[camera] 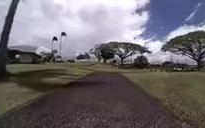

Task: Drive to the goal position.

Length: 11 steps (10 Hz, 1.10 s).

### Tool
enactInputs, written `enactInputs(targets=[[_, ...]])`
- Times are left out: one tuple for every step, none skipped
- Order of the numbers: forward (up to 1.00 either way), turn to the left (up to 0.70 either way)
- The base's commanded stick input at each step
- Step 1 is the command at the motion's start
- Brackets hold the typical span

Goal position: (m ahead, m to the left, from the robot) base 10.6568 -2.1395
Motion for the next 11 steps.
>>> enactInputs(targets=[[0.7, 0.0], [0.7, 0.0], [0.7, 0.0], [0.7, 0.0], [0.7, 0.0], [0.7, 0.0], [0.7, 0.0], [0.7, 0.0], [0.7, 0.0], [0.7, 0.0], [0.7, 0.0]])
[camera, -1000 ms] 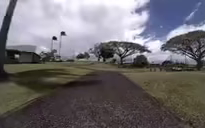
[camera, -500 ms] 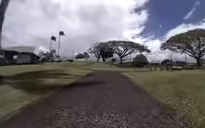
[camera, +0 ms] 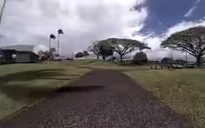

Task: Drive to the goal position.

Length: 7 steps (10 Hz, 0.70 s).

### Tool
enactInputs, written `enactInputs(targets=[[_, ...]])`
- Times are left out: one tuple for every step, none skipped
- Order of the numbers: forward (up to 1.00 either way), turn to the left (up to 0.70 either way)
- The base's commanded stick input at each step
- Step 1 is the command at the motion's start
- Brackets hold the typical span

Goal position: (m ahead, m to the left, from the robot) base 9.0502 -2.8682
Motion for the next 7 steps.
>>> enactInputs(targets=[[0.7, 0.0], [0.7, 0.0], [0.7, 0.0], [0.7, 0.0], [0.7, 0.0], [0.7, 0.0], [0.7, 0.0]])
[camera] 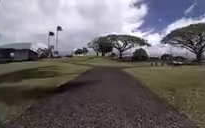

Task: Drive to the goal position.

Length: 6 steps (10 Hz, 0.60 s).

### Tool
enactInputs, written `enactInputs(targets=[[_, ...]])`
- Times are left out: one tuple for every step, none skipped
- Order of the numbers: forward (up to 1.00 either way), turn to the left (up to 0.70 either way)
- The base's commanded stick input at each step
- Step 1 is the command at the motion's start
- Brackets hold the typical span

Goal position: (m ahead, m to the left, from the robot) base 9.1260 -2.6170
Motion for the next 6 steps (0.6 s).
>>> enactInputs(targets=[[0.7, 0.0], [0.7, 0.0], [0.7, 0.0], [0.7, 0.0], [0.7, 0.0], [0.7, 0.0]])
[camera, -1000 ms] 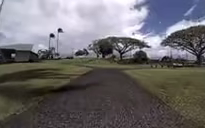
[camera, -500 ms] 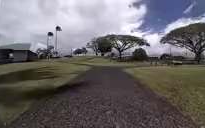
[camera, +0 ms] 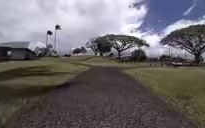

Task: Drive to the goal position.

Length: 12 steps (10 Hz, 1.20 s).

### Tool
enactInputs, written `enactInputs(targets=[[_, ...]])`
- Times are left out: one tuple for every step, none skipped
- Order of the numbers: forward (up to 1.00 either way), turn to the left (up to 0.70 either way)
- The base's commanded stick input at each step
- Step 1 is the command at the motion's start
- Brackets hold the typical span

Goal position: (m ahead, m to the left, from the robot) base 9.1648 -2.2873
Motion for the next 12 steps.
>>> enactInputs(targets=[[0.7, 0.0], [0.7, 0.0], [0.7, 0.0], [0.7, 0.0], [0.7, 0.0], [0.7, 0.0], [0.7, 0.0], [0.7, 0.0], [0.7, 0.0], [0.7, 0.0], [0.7, 0.0], [0.7, 0.0]])
